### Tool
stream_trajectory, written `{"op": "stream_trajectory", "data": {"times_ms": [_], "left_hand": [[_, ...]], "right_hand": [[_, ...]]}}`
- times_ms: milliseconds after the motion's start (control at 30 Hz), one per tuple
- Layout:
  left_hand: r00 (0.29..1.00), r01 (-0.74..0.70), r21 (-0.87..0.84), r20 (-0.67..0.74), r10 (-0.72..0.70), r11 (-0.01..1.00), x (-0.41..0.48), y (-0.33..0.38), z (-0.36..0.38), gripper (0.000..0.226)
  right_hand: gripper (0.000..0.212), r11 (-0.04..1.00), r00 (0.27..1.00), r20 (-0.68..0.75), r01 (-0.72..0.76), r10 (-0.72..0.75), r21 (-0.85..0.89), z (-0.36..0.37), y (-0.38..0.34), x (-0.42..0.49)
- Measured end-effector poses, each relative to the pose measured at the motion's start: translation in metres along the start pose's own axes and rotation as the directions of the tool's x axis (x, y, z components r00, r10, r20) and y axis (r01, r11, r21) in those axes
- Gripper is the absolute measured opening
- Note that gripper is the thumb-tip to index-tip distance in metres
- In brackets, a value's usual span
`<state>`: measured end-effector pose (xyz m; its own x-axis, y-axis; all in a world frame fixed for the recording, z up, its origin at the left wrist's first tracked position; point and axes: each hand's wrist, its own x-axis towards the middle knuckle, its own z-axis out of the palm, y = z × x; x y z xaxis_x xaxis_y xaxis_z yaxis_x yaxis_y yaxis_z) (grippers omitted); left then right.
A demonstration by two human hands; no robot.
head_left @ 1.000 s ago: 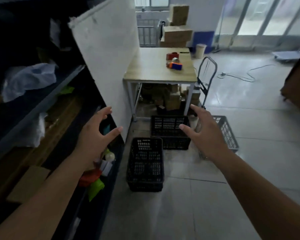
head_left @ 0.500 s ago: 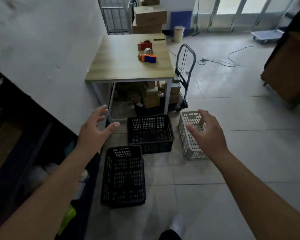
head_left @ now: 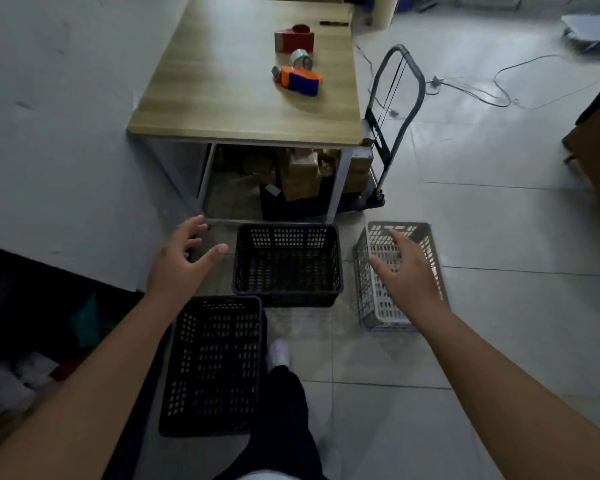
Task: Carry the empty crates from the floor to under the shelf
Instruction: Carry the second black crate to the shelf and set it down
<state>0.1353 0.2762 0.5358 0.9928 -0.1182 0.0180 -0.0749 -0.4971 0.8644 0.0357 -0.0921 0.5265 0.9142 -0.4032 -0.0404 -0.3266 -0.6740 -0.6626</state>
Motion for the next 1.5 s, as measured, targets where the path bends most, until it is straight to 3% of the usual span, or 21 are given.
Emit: {"op": "stream_trajectory", "data": {"times_ms": [233,500,567,700,967,1100,1200,1333,1500], "left_hand": [[0.984,0.174,0.002,0.04,-0.174,0.985,0.124,-0.07,0.055,0.08],[0.912,0.408,0.019,-0.062,-0.406,0.913,0.219,-0.243,0.159,0.052],[0.901,0.431,0.056,-0.069,-0.428,0.9,0.232,-0.295,0.19,0.063],[0.866,0.499,0.131,-0.049,-0.497,0.857,0.252,-0.395,0.242,0.107],[0.758,0.652,0.216,-0.154,-0.634,0.727,0.282,-0.54,0.302,0.093],[0.717,0.697,0.157,-0.131,-0.685,0.7,0.284,-0.577,0.329,0.063],[0.708,0.706,0.126,-0.146,-0.691,0.697,0.286,-0.595,0.341,0.042],[0.711,0.701,0.158,-0.234,-0.663,0.695,0.29,-0.595,0.341,0.034],[0.758,0.649,0.152,-0.219,-0.615,0.746,0.292,-0.554,0.318,0.035]], "right_hand": [[0.071,0.995,0.994,0.058,-0.095,0.096,-0.024,0.067,0.028,0.126],[0.065,0.978,0.97,0.127,-0.199,0.206,-0.066,0.209,0.154,0.239],[0.066,0.97,0.961,0.136,-0.232,0.239,-0.067,0.25,0.193,0.259],[0.067,0.96,0.952,0.128,-0.272,0.278,-0.059,0.326,0.264,0.284],[0.073,0.945,0.941,0.111,-0.309,0.32,-0.104,0.446,0.37,0.307],[0.074,0.931,0.908,0.205,-0.358,0.365,-0.072,0.477,0.402,0.316],[0.063,0.934,0.907,0.221,-0.349,0.358,-0.079,0.492,0.409,0.32],[0.048,0.939,0.914,0.223,-0.316,0.34,-0.137,0.493,0.402,0.334],[0.041,0.929,0.921,0.17,-0.319,0.35,-0.188,0.449,0.371,0.342]]}}
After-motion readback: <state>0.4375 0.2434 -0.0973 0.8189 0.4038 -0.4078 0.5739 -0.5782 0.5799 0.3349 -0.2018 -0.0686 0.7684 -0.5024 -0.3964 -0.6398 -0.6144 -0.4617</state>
